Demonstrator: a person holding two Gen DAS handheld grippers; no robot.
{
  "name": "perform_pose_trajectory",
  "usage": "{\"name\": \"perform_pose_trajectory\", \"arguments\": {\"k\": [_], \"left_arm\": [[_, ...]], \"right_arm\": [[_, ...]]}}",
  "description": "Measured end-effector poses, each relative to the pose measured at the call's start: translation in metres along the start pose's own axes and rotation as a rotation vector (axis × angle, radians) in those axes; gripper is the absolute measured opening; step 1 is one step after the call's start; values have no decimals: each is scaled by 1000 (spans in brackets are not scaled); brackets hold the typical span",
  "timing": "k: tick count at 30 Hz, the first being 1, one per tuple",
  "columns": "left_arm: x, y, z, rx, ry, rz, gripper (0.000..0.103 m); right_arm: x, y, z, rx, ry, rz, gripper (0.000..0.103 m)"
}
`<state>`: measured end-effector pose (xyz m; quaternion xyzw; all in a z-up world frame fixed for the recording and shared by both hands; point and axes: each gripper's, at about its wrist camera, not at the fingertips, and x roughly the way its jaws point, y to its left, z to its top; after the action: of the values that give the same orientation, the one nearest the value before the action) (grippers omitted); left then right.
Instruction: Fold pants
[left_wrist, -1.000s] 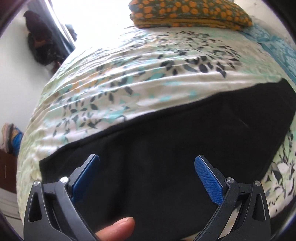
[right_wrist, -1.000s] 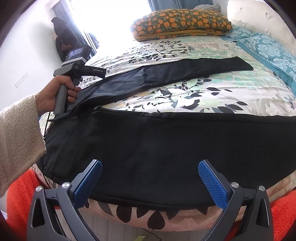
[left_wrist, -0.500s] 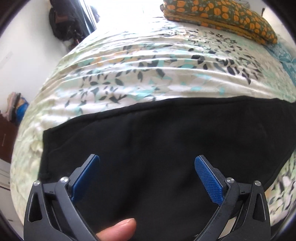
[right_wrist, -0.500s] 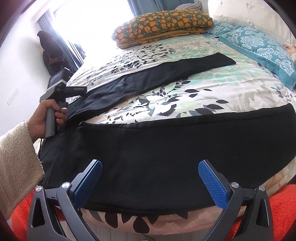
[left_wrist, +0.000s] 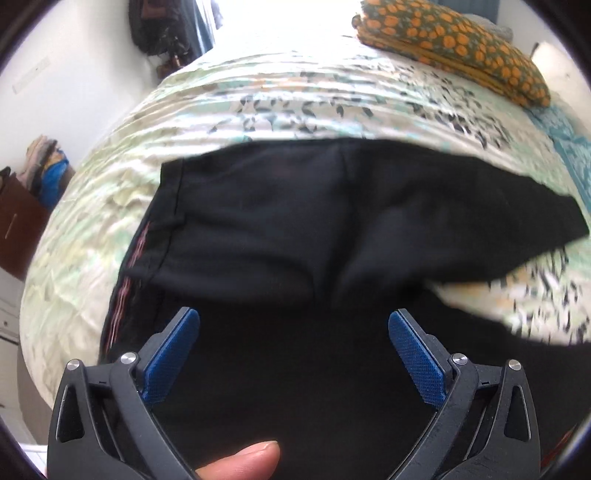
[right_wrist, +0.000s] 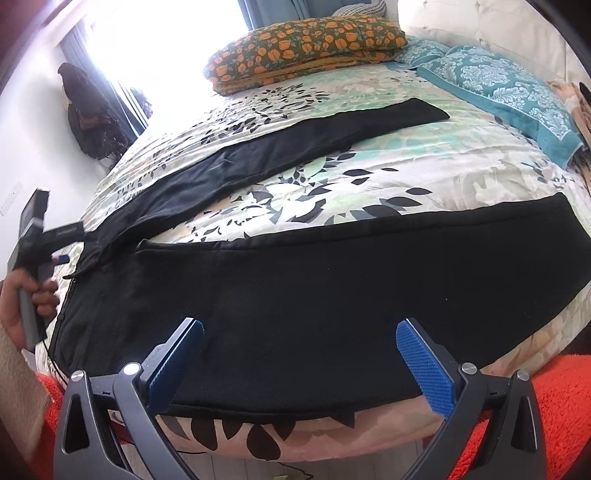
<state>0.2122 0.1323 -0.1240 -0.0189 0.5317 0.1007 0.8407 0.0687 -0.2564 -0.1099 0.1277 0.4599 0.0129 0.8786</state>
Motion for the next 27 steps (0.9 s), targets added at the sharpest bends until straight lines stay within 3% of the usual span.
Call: {"name": "perform_pose_trajectory", "arguments": {"k": [3,5,7,11,16,18,21,27], "left_arm": [[21,-2,-60,87,91,58,103],[7,4,-78,58,6,56,103],[-7,3,-81,57,25,53,102],[-42,-5,-85,74,-75,2,103],[-6,-16,-97,79,-3,41,103],[-8,-10,-102,15,-57,14,103],[-10,-15,-100,14,-61,40,103],[-5,-8,-100,17,-103,19,103]], "right_arm": [[10,5,-6,-20,49,1,103],[19,10,-12,-43,91,2,103],[24,15,-16,-66,113,-10,103],[20,29,-11,-137,72,-14,103],[53,38,-7,-209,113,-47,103],[73,32,-17,-223,186,-78,103],[74,31,-23,-279,158,-71,103],[73,26,-26,-300,135,-35,103]]}}
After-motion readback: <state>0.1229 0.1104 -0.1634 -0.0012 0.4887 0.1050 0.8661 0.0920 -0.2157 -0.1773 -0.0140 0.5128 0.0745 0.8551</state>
